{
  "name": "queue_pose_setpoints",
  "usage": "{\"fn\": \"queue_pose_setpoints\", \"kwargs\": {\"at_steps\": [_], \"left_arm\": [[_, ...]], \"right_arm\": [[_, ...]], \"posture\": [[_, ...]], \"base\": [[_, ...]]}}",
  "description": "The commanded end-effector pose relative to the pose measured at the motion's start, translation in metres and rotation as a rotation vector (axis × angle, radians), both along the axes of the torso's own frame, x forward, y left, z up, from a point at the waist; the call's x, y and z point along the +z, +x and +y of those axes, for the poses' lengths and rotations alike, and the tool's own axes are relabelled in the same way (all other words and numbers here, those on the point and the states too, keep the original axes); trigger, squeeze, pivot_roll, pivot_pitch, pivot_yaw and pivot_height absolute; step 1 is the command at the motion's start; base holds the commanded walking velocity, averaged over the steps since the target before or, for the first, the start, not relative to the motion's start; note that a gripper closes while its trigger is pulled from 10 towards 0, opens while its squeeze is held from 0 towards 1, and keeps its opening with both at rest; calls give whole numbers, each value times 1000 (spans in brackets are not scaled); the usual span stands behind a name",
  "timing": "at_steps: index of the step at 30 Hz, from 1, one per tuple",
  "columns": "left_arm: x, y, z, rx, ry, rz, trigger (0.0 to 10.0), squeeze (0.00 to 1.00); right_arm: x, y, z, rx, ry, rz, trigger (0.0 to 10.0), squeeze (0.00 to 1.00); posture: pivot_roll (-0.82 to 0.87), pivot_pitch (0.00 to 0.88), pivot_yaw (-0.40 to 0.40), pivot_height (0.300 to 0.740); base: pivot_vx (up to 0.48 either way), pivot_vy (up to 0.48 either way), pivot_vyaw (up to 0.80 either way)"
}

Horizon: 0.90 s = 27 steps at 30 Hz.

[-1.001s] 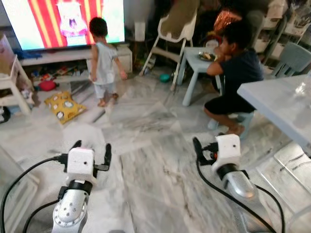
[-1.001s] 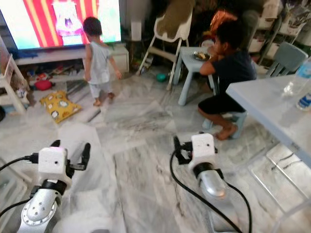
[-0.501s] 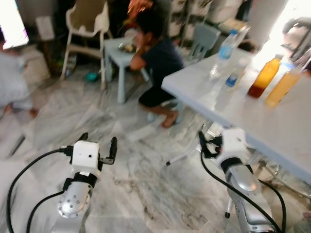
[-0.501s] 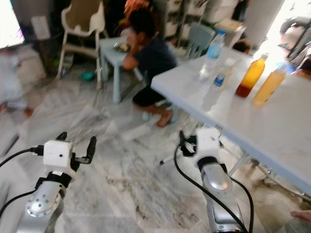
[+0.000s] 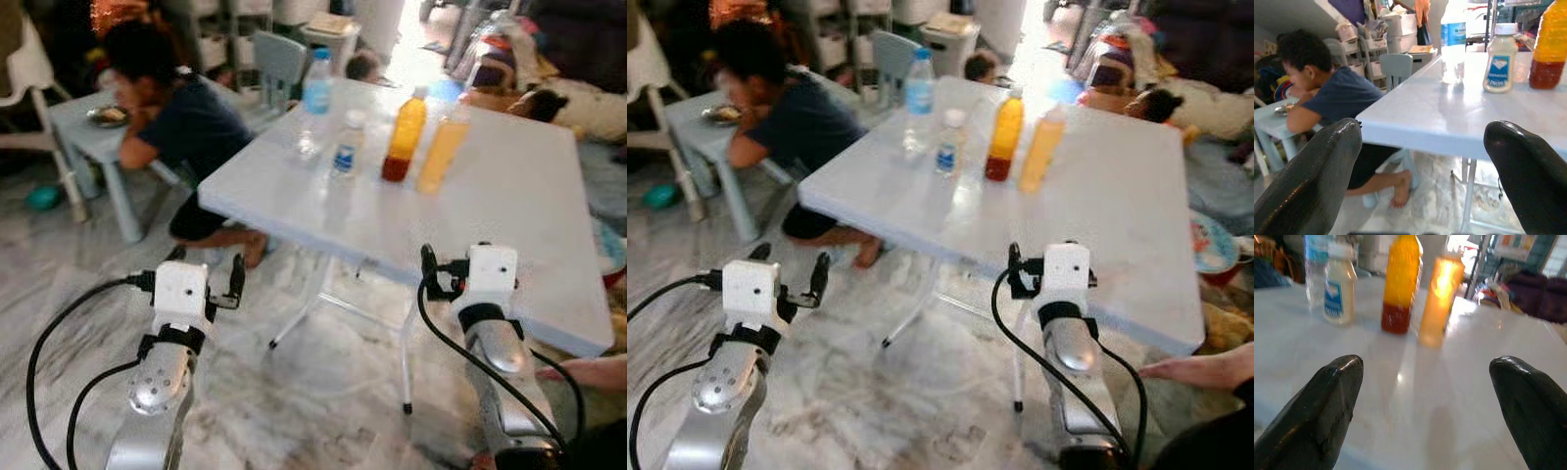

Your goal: Restocking fridge

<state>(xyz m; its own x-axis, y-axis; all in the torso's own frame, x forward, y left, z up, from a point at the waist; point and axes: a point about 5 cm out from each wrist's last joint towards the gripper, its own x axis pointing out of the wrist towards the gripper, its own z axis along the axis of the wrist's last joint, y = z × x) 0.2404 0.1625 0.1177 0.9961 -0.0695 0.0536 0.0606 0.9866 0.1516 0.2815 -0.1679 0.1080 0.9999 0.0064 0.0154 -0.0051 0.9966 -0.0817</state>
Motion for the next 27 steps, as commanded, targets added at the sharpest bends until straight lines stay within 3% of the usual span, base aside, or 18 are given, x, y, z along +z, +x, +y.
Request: {"fn": "queue_pose_setpoints", "kwargs": {"at_steps": [1, 11, 23, 27], "left_arm": [[0, 0, 1, 7, 6, 9, 10000, 0], [-1, -1, -6, -20, -2, 18, 10000, 0], [-2, 0, -8, -29, -3, 20, 10000, 0], [-3, 0, -8, -17, 8, 31, 10000, 0]], "right_arm": [[2, 1, 8, 30, 0, -12, 10000, 0], [2, 3, 16, 69, -8, -20, 10000, 0], [5, 5, 15, 85, -28, -38, 10000, 0], [5, 5, 17, 93, -18, -38, 10000, 0]], "posture": [[86, 21, -75, 740], [81, 31, -76, 740], [79, 28, -79, 740], [81, 27, -81, 740]], "base": [[480, 0, -800], [480, 0, -136], [451, 0, 0], [139, 0, 0]]}}
